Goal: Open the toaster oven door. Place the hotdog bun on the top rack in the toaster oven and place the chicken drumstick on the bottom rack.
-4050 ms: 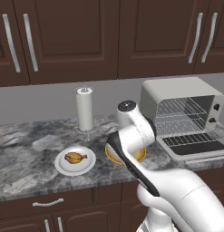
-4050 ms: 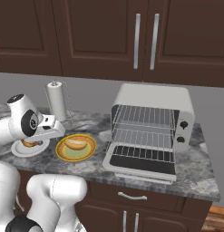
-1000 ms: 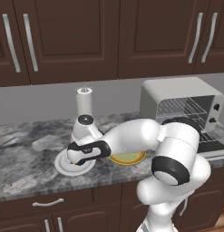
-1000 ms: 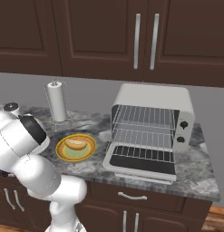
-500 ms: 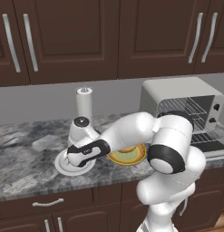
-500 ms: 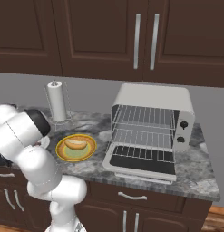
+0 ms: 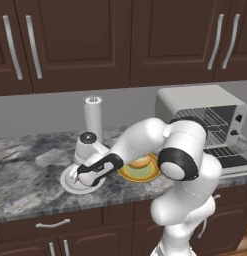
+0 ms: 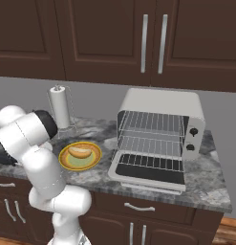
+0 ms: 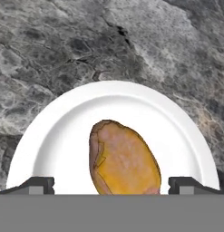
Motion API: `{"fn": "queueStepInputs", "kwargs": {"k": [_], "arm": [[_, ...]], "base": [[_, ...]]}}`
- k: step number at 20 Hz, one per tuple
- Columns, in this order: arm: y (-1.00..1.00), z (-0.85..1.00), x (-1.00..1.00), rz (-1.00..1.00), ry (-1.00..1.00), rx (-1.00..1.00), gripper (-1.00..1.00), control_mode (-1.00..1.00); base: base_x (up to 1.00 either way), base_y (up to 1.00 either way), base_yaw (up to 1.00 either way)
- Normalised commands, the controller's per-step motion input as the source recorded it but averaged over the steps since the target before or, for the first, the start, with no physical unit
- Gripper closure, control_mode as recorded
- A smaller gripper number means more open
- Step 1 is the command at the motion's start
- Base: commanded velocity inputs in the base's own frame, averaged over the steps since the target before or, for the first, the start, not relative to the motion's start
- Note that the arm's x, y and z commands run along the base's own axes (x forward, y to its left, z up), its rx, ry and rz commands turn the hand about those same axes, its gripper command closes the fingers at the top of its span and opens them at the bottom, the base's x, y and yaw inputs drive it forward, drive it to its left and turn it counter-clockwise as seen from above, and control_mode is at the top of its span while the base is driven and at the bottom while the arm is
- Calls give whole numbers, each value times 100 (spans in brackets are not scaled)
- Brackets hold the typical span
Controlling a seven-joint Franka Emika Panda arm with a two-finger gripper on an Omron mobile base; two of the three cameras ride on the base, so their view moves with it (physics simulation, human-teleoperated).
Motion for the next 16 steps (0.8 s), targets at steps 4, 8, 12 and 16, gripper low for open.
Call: {"fn": "queueStepInputs", "kwargs": {"k": [4, 8, 12, 16], "arm": [[7, -19, 17, 0, 0, -1, -100, -100], [5, -19, 17, 0, 0, -1, -100, -100], [9, -19, 14, 0, 0, 0, -100, -100], [10, -22, 5, 0, 0, 0, -100, -100]], "base": [[0, 0, 0], [0, 0, 0], [0, 0, 0], [0, 0, 0]]}}
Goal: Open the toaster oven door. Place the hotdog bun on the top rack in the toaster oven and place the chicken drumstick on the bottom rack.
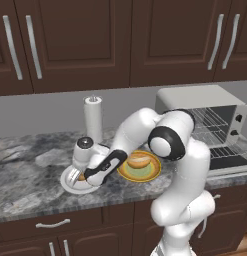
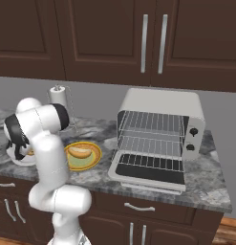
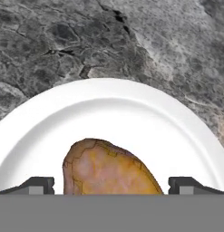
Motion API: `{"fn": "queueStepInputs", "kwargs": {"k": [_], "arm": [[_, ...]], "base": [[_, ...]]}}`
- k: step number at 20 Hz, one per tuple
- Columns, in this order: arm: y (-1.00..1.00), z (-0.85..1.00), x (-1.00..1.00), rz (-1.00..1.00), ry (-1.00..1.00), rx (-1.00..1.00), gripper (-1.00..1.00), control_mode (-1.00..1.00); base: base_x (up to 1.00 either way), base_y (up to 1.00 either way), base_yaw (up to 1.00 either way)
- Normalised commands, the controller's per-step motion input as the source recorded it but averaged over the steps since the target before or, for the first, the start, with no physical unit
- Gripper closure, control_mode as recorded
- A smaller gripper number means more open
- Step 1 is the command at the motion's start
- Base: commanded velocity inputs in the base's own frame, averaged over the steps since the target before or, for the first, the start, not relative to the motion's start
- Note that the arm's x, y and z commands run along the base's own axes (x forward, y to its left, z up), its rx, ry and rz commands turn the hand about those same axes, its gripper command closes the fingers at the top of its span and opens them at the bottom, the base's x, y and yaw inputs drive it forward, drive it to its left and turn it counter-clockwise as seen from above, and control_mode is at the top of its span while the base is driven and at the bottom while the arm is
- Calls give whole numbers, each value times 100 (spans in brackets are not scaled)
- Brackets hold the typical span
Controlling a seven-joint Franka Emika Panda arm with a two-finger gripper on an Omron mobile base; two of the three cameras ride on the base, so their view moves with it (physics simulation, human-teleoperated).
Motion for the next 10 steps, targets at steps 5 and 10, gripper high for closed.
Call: {"fn": "queueStepInputs", "kwargs": {"k": [5, 10], "arm": [[10, -24, 5, 0, 3, -1, 100, -100], [0, -11, 2, 0, 4, -1, 100, -100]], "base": [[0, 0, 0], [0, 0, 0]]}}
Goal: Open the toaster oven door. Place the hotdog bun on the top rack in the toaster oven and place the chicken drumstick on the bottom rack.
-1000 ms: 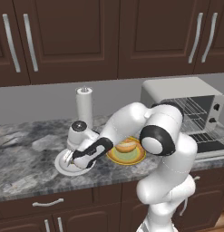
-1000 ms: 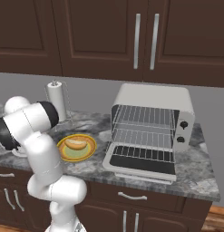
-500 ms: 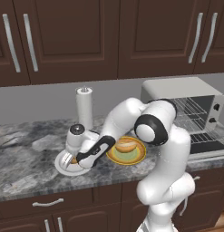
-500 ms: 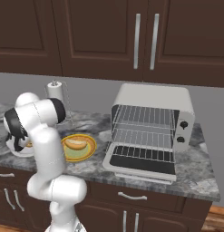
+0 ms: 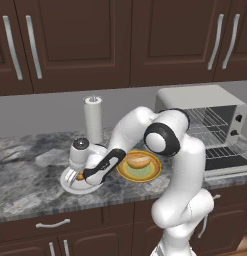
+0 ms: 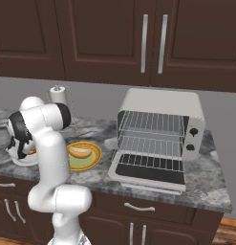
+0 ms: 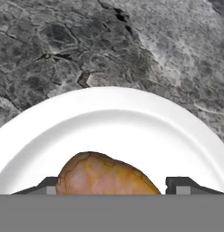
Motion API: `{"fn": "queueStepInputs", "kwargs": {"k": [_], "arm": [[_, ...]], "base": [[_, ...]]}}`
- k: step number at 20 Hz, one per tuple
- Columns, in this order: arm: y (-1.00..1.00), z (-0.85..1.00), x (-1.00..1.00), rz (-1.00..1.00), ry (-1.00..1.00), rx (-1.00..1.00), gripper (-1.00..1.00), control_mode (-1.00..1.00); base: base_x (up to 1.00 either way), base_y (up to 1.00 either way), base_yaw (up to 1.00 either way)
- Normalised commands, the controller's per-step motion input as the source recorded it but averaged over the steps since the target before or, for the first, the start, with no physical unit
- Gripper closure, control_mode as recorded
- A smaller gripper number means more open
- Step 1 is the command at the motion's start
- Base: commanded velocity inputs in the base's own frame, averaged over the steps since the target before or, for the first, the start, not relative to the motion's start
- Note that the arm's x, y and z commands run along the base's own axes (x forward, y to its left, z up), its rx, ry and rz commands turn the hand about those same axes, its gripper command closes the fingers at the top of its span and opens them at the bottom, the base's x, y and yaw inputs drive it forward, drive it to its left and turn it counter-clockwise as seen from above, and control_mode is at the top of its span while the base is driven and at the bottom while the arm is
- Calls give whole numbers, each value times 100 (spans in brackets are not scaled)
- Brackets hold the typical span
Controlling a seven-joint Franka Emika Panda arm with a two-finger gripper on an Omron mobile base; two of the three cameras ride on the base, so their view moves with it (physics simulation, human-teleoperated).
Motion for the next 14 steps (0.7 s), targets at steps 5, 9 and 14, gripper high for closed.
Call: {"fn": "queueStepInputs", "kwargs": {"k": [5, 9, 14], "arm": [[-10, 5, 0, 0, 0, 0, 100, -100], [-14, 21, 0, -1, 0, 0, 100, -100], [-24, 37, -3, 0, 0, 4, 100, -100]], "base": [[0, 0, 0], [0, 0, 0], [0, 0, 0]]}}
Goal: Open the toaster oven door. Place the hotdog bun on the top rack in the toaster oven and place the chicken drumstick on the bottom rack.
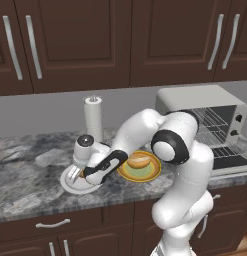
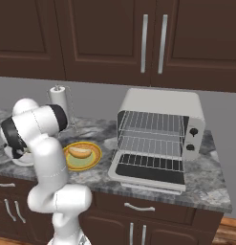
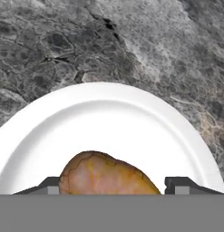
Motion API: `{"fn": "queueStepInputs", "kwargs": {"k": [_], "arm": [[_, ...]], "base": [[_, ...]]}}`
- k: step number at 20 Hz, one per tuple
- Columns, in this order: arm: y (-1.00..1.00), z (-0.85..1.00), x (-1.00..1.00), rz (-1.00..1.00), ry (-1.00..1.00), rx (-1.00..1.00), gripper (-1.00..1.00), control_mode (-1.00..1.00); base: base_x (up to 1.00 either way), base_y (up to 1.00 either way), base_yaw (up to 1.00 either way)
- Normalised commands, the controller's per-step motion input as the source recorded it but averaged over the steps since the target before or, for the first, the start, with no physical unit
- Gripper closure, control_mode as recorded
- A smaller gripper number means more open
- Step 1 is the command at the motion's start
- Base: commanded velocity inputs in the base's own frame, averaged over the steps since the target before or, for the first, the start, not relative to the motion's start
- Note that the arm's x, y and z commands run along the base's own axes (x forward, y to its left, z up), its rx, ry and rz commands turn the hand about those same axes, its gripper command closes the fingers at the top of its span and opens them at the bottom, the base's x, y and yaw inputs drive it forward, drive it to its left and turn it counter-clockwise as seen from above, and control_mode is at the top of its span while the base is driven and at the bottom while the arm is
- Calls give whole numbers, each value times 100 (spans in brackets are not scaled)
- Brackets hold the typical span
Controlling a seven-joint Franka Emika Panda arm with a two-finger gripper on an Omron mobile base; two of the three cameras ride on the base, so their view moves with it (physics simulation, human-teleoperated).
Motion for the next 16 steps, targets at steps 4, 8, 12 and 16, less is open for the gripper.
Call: {"fn": "queueStepInputs", "kwargs": {"k": [4, 8, 12, 16], "arm": [[-27, 33, -8, 3, 2, 4, 100, -100], [-30, 35, -9, 4, 0, 4, 100, -100], [-27, 38, -2, 0, 0, 4, 100, -100], [-26, 40, -1, 0, 4, 2, 100, -100]], "base": [[0, 0, 0], [0, 0, 0], [0, 0, 0], [0, 0, 0]]}}
